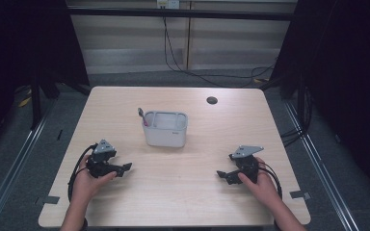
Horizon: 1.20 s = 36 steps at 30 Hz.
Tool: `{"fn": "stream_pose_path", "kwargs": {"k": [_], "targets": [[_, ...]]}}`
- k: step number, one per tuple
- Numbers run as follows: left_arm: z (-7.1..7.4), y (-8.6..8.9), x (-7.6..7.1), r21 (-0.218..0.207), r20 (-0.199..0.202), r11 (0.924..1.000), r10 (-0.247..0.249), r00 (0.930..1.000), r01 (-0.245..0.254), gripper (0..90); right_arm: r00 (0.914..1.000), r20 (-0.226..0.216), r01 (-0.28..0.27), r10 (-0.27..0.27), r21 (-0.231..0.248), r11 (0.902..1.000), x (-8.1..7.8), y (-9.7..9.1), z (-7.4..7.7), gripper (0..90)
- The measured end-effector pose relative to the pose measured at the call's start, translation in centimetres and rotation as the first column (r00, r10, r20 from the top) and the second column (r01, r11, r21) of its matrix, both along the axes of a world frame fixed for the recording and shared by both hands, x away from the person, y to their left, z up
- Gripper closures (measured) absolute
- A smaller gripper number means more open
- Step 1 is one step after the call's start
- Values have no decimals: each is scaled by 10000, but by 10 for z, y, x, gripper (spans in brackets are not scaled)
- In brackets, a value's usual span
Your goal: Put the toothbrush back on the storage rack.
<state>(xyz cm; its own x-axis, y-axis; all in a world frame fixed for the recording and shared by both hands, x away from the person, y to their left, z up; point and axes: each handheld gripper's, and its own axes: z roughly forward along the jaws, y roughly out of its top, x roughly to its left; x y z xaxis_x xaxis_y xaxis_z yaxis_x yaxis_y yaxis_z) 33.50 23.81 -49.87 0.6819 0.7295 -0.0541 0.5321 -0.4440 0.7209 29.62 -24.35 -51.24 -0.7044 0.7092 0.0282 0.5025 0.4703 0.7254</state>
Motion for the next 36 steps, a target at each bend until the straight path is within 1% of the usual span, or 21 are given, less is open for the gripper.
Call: {"fn": "stream_pose_path", "kwargs": {"k": [3,4,5,8,11,12,15,17,21,27,29,30,34,36], "targets": [[-2,0,0,131,-24,9999,-25,10000,25,160,10000,1,-2,2,-2,10000,0,0,0,139],[-2,-1,0,171,43,9999,14,10000,-14,160,10000,-3,2,-2,0,10000,0,0,0,139],[-3,-1,0,126,-91,9999,-16,10000,18,159,10000,-4,2,-2,0,10000,0,0,0,139],[-4,-1,0,254,-84,9997,-56,9999,58,159,10000,-2,1,-1,0,10000,0,0,0,139],[-6,-2,0,242,-145,9997,-26,9999,30,159,10000,-5,-1,1,-3,10000,0,0,0,139],[-6,-1,0,341,-128,9994,-98,9999,103,159,10000,-3,1,-1,0,10000,0,0,0,139],[-7,-1,0,308,-148,9994,-118,9998,123,158,10000,-1,0,0,-2,10000,0,0,0,139],[-7,-1,0,287,-132,9995,-123,9998,127,158,10000,2,-3,3,-5,10000,0,0,0,139],[-8,-2,-1,420,-13,9989,-228,9997,229,156,10000,-1,-1,1,-3,10000,0,0,0,139],[-9,-2,-1,357,65,9990,-260,9996,258,150,10000,0,1,-1,-5,10000,0,0,0,139],[-10,0,-1,384,199,9987,-338,9992,330,143,10000,-4,2,-2,0,10000,0,0,0,139],[-11,0,-1,327,281,9991,-288,9992,278,136,10000,1,0,0,-4,10000,0,0,0,139],[-11,0,0,314,263,9990,-339,9991,330,116,10000,-2,1,-1,-5,10000,0,0,0,139],[-11,0,1,342,268,9990,-282,9992,273,109,10000,1,-1,1,-3,10000,0,0,0,139]]}}
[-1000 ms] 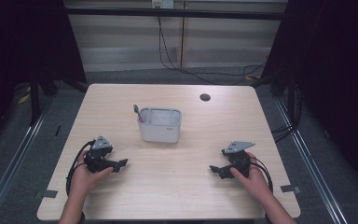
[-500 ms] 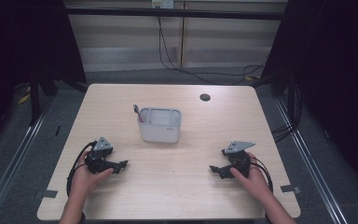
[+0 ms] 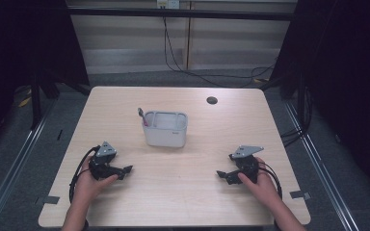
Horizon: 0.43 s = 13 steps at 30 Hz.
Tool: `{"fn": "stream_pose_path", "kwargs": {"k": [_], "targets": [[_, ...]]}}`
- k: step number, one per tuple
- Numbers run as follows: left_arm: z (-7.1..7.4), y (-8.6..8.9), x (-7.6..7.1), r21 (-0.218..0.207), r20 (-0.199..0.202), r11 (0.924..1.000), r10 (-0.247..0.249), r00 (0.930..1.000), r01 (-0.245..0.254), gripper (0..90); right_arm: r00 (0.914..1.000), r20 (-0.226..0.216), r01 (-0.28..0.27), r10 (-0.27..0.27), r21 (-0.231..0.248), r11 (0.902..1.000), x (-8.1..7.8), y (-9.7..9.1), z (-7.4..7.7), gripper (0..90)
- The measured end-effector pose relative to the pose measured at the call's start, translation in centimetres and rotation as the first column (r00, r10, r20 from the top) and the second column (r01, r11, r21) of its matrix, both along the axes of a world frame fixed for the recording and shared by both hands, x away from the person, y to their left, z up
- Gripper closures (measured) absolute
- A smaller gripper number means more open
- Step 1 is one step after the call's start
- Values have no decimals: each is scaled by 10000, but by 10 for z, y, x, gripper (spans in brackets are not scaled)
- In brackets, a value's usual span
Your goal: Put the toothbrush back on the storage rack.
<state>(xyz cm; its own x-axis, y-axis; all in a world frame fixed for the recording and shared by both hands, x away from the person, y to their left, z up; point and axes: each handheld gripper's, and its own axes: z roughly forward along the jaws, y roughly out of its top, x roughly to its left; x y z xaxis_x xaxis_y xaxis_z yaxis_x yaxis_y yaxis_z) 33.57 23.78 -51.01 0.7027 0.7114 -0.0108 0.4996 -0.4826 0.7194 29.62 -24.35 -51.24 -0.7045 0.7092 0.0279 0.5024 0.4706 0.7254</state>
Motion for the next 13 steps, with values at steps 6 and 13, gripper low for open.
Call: {"fn": "stream_pose_path", "kwargs": {"k": [6,13], "targets": [[0,0,1,51,-76,9999,106,9999,-106,81,10000,-2,2,-2,2,10000,0,0,0,139],[0,0,1,46,-68,9999,98,9999,-98,81,10000,-5,4,-4,3,10000,0,0,0,139]]}}
